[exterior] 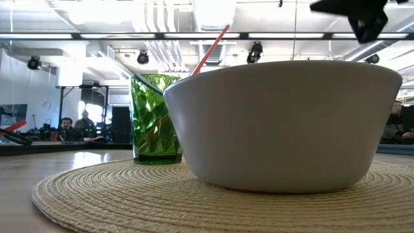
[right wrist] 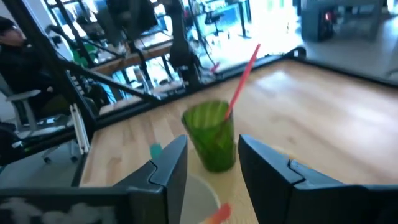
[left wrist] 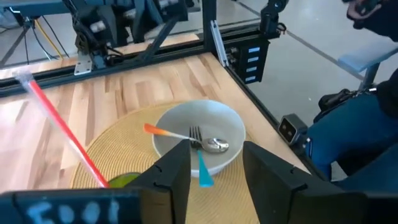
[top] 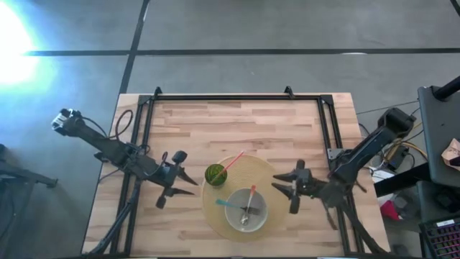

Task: Pick & Place Utensil
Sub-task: Return to Home Position

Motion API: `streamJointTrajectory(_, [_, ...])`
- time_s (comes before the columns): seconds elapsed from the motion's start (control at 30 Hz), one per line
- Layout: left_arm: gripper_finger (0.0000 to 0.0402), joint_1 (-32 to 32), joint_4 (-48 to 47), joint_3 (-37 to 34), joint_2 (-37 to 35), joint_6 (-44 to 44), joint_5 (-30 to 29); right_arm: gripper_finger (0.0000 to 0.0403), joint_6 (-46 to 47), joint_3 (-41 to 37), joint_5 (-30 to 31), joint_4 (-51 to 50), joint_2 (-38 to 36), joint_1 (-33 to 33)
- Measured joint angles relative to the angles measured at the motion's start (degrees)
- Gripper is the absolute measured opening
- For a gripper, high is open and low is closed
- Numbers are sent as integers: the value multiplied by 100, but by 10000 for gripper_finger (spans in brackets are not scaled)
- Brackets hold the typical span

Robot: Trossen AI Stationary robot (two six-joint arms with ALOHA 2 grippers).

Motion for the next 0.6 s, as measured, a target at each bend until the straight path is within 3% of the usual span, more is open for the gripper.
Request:
streamJointTrajectory(0.3, [70, 2, 253, -596, -960, 217, -4, 123, -1333, -38, 20, -78, -948, -224])
streamJointTrajectory(0.5, [13, 4, 302, -1007, -1783, 447, -5, 76, -1480, -60, 22, -671, -1540, -610])
streamJointTrajectory(0.6, [4, 11, 378, -1229, -2187, 536, -7, 42, -1529, -62, 14, -853, -1809, -808])
